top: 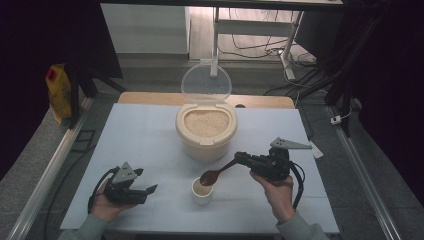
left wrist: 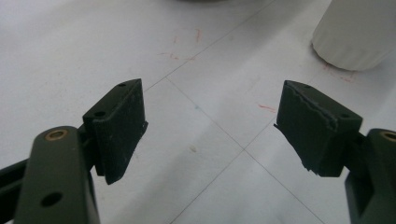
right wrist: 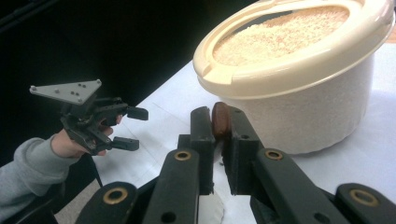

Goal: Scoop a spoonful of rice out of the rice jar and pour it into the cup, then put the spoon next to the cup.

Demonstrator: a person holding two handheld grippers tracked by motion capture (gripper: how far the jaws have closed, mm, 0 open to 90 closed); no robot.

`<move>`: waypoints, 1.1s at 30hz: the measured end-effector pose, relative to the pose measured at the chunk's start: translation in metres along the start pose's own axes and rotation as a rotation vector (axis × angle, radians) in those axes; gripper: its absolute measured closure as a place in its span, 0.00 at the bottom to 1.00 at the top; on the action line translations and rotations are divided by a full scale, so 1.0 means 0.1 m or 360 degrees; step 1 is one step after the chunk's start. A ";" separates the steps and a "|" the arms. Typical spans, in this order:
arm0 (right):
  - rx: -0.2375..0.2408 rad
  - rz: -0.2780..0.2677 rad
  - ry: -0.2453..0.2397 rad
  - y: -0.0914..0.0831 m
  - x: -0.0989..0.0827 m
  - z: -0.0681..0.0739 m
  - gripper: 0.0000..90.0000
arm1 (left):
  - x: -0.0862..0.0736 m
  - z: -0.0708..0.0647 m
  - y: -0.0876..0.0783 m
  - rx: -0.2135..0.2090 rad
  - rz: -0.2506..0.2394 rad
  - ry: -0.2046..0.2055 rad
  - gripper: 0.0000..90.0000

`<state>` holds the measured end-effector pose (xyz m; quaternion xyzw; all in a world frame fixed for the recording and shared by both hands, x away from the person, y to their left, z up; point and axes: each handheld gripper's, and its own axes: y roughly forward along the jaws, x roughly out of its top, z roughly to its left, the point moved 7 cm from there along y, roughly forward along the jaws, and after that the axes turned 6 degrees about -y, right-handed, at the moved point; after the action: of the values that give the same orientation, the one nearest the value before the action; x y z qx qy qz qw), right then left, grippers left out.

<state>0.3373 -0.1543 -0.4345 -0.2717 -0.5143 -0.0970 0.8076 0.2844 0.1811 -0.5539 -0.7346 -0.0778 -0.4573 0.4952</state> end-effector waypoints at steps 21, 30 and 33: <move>-0.0071 -0.0020 0.0074 -0.63 0.04 -0.25 0.92 | 0.02 -0.01 0.03 -0.0003 0.0006 0.0007 0.26; -0.0038 0.0114 0.0096 -0.61 -0.08 -0.26 0.92 | 0.02 -0.01 0.03 -0.0001 0.0007 0.0006 0.26; -0.0020 0.0153 0.0099 -0.56 -0.13 -0.25 0.92 | 0.02 -0.01 0.03 0.0000 0.0011 0.0008 0.26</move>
<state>0.3260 -0.2161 -0.4350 -0.2981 -0.4746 -0.0698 0.8252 0.2866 0.1785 -0.5547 -0.7337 -0.0740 -0.4576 0.4968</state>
